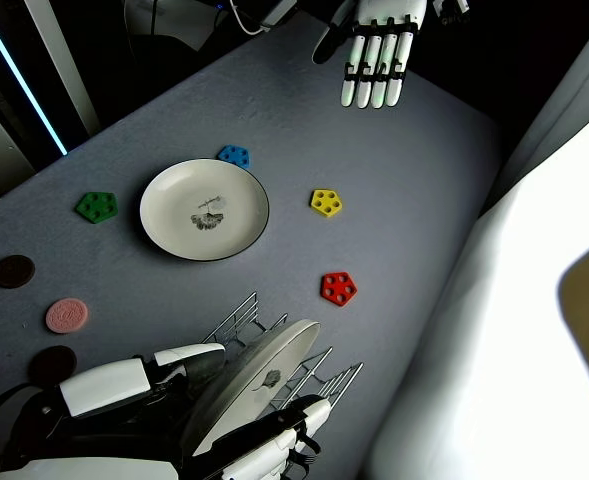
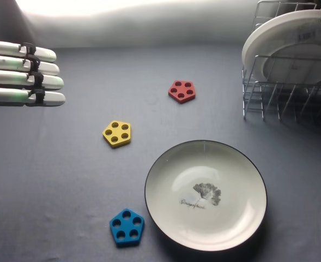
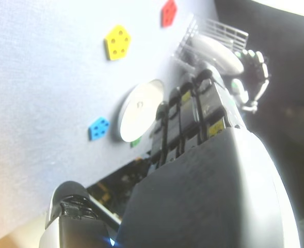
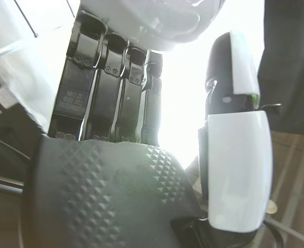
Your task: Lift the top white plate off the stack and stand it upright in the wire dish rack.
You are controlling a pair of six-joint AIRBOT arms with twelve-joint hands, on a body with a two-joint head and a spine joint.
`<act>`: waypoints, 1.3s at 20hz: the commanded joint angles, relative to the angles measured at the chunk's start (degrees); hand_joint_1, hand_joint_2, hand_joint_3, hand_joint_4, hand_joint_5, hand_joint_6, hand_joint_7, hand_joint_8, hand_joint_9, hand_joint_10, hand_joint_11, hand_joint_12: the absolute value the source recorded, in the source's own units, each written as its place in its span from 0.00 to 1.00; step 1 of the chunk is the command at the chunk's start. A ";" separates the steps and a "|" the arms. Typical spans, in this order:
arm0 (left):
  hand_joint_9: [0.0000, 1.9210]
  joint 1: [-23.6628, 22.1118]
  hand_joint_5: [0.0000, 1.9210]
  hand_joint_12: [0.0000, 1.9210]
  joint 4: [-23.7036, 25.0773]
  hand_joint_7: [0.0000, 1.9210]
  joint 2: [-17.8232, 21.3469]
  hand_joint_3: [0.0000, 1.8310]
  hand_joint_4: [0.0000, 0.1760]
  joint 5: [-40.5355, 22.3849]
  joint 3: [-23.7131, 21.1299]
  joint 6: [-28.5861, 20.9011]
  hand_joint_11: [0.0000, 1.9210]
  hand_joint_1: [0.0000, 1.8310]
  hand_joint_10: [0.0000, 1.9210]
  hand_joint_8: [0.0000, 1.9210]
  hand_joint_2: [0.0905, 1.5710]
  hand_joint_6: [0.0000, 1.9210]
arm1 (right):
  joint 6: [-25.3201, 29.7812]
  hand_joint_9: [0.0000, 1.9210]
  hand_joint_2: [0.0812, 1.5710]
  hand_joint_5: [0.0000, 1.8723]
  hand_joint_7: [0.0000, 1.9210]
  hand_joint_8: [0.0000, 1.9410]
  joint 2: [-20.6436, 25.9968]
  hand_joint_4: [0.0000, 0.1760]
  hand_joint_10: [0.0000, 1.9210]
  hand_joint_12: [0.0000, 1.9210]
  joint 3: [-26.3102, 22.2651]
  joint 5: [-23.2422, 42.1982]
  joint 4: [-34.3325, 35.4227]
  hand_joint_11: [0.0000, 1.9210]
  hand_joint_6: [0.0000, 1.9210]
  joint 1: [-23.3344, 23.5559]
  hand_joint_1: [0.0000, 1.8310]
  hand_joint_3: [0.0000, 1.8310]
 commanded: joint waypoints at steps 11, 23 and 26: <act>0.06 -1.05 0.05 0.01 -5.17 0.06 0.71 0.00 0.00 -3.98 0.02 0.12 0.06 0.04 0.00 0.00 0.57 0.00 | -8.01 0.30 0.57 0.27 0.30 0.00 0.54 0.00 0.00 0.00 1.13 13.85 3.75 0.31 0.00 0.92 0.53 0.00; 0.05 -1.05 0.04 0.01 -5.17 0.05 0.88 0.00 0.00 -4.14 0.04 0.12 0.06 0.02 0.00 0.00 0.57 0.00 | -30.67 0.24 0.59 0.23 0.24 0.00 3.33 0.11 0.00 0.00 -6.51 21.06 -7.47 0.26 0.00 4.30 0.46 0.00; 0.06 -1.05 0.05 0.01 -5.15 0.05 0.85 0.00 0.00 -4.62 -0.02 0.13 0.07 0.04 0.00 0.00 0.57 0.00 | -34.80 0.21 0.60 0.21 0.20 0.00 5.79 0.08 0.00 0.00 -11.86 20.68 -13.90 0.25 0.00 5.70 0.45 0.00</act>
